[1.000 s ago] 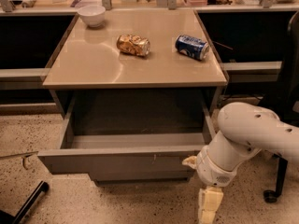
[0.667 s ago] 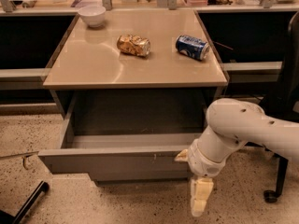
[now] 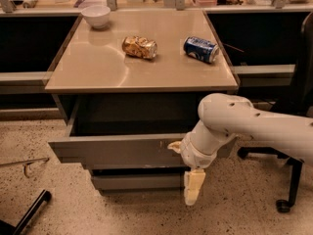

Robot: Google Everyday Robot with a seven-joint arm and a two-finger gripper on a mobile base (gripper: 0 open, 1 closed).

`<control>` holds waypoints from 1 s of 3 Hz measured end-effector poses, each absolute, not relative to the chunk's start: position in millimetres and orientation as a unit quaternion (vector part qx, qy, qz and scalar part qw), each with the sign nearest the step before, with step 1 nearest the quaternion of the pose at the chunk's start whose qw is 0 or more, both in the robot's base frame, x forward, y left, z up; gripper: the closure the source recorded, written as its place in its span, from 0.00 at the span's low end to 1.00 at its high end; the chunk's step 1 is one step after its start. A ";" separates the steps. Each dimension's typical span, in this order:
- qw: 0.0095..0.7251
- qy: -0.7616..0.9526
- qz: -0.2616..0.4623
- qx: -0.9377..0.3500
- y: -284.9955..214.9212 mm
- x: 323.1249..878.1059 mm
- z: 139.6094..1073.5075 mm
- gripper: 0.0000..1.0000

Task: Close top drawer

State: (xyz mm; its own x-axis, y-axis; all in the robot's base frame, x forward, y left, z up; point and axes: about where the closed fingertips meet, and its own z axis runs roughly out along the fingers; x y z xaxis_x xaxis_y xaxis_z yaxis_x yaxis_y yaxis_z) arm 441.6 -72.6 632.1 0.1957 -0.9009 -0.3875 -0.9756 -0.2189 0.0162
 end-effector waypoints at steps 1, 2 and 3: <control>0.116 0.613 0.159 -0.765 -71.7 443.1 631.7 0.00; 0.110 0.596 0.141 -0.783 -59.7 473.4 633.3 0.00; 0.113 0.589 0.129 -0.790 -54.2 487.6 635.2 0.00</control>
Offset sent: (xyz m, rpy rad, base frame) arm 0.0894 0.0340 0.0062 -0.0840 -0.0883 0.1299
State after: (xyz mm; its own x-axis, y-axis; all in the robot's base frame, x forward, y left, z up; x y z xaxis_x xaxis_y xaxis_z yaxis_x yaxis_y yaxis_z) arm 487.6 -54.2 635.2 0.2725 -0.9012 -0.3369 -0.9595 -0.2807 -0.0254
